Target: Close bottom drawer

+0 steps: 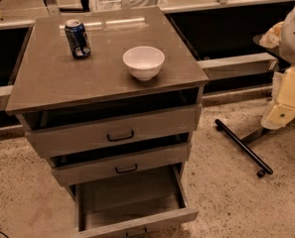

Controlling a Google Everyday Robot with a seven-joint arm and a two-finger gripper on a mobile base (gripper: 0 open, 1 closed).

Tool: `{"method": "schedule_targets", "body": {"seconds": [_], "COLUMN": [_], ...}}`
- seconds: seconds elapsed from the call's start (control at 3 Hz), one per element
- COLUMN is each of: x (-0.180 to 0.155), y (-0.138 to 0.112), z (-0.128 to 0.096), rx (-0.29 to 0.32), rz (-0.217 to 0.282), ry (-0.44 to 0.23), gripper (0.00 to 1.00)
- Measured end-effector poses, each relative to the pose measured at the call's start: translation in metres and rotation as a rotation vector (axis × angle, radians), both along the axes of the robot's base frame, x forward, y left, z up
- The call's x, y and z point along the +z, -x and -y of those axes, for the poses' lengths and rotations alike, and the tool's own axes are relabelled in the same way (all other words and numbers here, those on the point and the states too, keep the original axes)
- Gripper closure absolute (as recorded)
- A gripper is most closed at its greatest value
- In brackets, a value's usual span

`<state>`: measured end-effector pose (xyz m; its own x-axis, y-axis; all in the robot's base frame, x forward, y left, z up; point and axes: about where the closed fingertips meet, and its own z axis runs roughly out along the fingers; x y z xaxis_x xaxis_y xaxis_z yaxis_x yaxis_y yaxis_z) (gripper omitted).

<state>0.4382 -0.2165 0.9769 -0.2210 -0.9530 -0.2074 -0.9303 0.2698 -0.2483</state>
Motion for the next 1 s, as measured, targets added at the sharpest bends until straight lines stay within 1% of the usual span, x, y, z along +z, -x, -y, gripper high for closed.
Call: {"method": "schedule_targets", "body": {"seconds": [0.33, 0.67, 1.0], "x": [0.0, -0.04, -0.119], "y": [0.0, -0.01, -0.007], "z": [0.0, -0.001, -0.01], "rx": [0.0, -0.004, 0.01], "rz": [0.0, -0.026, -0.075], "ry": [0.0, -0.091, -0.257], "gripper": [0.0, 0.0, 0.0]}}
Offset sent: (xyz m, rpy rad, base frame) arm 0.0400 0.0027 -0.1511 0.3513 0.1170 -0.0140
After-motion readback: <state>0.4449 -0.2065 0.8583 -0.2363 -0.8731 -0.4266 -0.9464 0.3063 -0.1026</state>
